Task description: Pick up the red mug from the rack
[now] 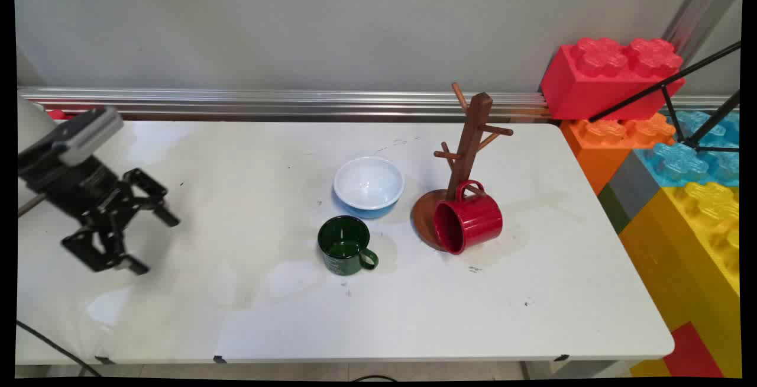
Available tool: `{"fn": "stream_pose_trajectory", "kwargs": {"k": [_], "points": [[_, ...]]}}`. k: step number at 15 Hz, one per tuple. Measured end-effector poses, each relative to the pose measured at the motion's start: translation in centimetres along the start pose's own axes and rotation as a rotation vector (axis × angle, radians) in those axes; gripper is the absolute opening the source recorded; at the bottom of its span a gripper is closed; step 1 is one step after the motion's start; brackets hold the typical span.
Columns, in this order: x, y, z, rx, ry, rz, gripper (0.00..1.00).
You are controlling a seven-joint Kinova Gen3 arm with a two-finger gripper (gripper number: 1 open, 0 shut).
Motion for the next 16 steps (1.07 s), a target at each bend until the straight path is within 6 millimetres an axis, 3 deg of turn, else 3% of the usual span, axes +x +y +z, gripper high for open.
{"fn": "stream_pose_trajectory", "kwargs": {"k": [5, 10, 16], "points": [[3.4, -0.5, -0.6, 0.009, 0.194, -0.040, 1.00], [5.1, -0.6, -0.8, 0.000, 0.296, -0.084, 1.00], [8.5, 0.1, 1.1, 0.037, 0.347, -0.183, 1.00]]}}
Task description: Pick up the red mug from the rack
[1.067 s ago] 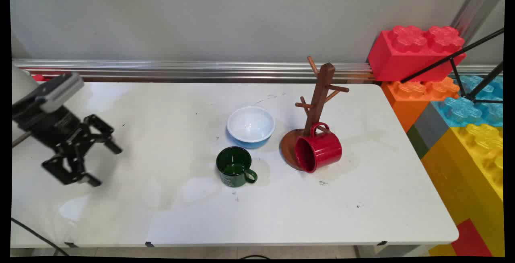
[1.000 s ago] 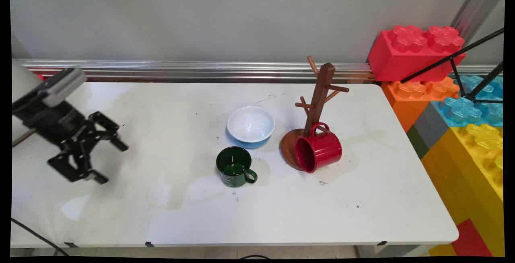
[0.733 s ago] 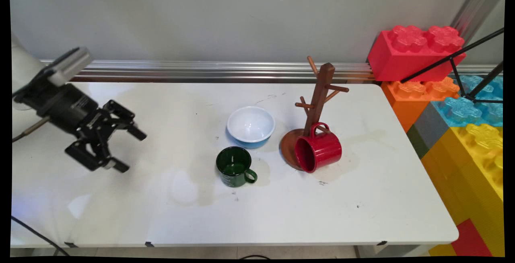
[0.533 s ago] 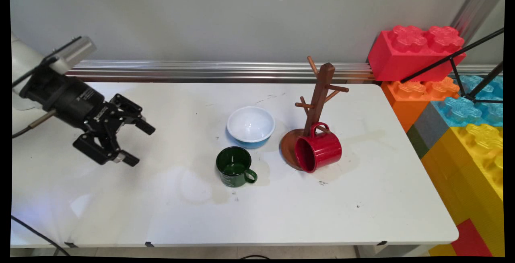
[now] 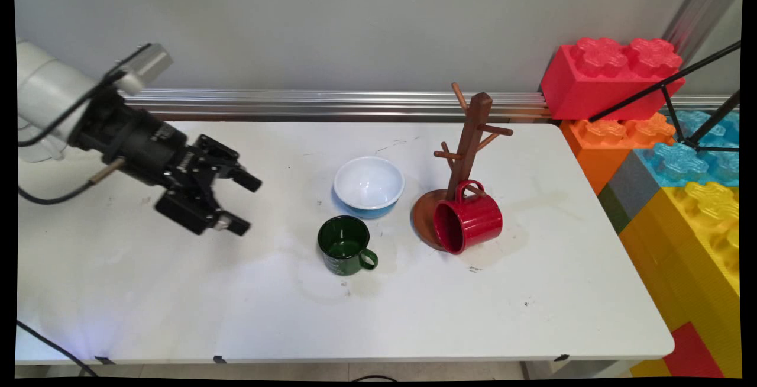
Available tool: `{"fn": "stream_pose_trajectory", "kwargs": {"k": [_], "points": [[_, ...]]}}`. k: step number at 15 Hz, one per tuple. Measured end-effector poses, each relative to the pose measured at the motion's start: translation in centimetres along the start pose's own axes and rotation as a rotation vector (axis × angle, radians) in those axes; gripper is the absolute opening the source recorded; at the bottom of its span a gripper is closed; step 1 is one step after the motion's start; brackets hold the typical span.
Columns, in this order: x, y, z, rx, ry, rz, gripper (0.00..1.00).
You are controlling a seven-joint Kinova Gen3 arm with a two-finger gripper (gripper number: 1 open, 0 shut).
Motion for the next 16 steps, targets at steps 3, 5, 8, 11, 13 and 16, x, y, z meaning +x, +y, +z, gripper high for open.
{"fn": "stream_pose_trajectory", "kwargs": {"k": [3, 5, 8, 11, 13, 16], "points": [[1.5, 1.7, 2.4, 0.016, 0.014, -0.084, 1.00], [2.3, 2.7, 3.8, 0.024, 0.022, -0.138, 1.00], [4.1, 4.6, 6.8, 0.030, 0.039, -0.212, 1.00], [5.5, 6.0, 9.0, 0.039, 0.055, -0.245, 1.00], [6.2, 6.7, 10.7, 0.049, 0.066, -0.269, 1.00], [6.8, 7.3, 13.2, 0.069, 0.072, -0.302, 1.00]]}}
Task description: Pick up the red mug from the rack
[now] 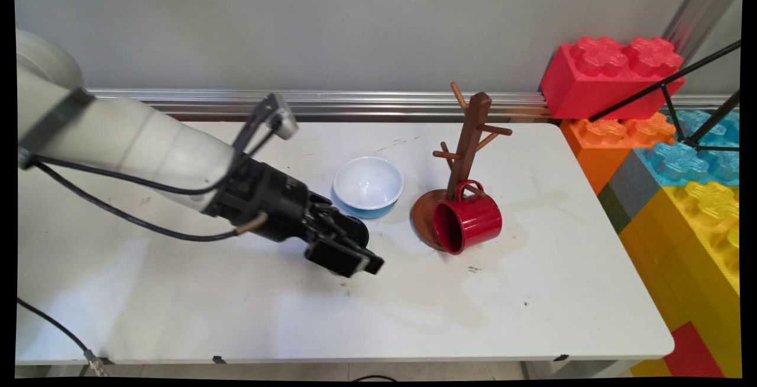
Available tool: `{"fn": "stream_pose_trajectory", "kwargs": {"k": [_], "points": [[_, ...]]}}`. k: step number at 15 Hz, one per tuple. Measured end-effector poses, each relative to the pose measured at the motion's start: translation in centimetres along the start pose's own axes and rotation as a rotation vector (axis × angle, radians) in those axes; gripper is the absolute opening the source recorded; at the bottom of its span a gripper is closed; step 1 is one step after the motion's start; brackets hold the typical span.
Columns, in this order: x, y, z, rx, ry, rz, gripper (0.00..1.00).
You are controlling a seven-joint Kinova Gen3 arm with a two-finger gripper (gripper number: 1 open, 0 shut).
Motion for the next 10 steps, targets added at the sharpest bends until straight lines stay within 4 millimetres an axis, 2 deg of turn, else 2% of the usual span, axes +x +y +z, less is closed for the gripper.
{"fn": "stream_pose_trajectory", "kwargs": {"k": [6, 10], "points": [[0.6, 0.7, 4.9, 0.031, 0.001, -0.037, 1.00], [1.5, 0.6, 7.0, 0.036, 0.003, -0.050, 1.00]]}}
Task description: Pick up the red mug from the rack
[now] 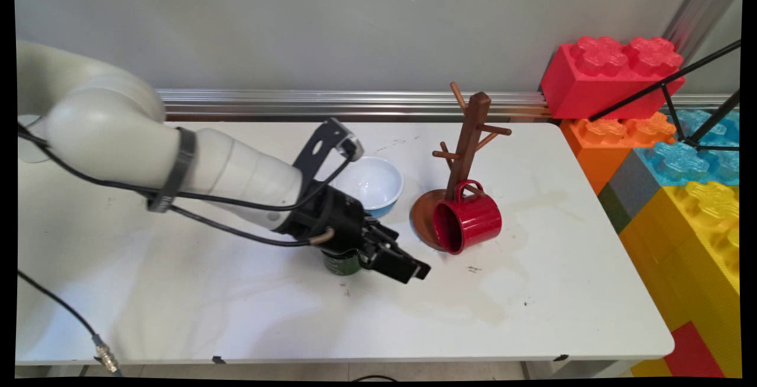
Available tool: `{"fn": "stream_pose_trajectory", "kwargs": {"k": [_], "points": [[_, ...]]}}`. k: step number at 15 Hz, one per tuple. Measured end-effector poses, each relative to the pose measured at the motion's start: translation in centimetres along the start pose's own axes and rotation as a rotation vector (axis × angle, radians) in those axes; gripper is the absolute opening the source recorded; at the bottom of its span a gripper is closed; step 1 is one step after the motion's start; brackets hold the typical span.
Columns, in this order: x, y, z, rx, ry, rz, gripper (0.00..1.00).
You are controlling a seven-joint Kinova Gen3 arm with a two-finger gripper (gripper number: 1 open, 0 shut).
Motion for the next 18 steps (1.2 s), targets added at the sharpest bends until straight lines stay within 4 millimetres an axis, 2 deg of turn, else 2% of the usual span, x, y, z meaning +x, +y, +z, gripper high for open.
{"fn": "stream_pose_trajectory", "kwargs": {"k": [10, 18], "points": [[1.7, -0.5, 5.1, 0.009, 0.034, -0.033, 1.00], [2.4, -0.9, 8.2, 0.009, 0.073, -0.052, 1.00]]}}
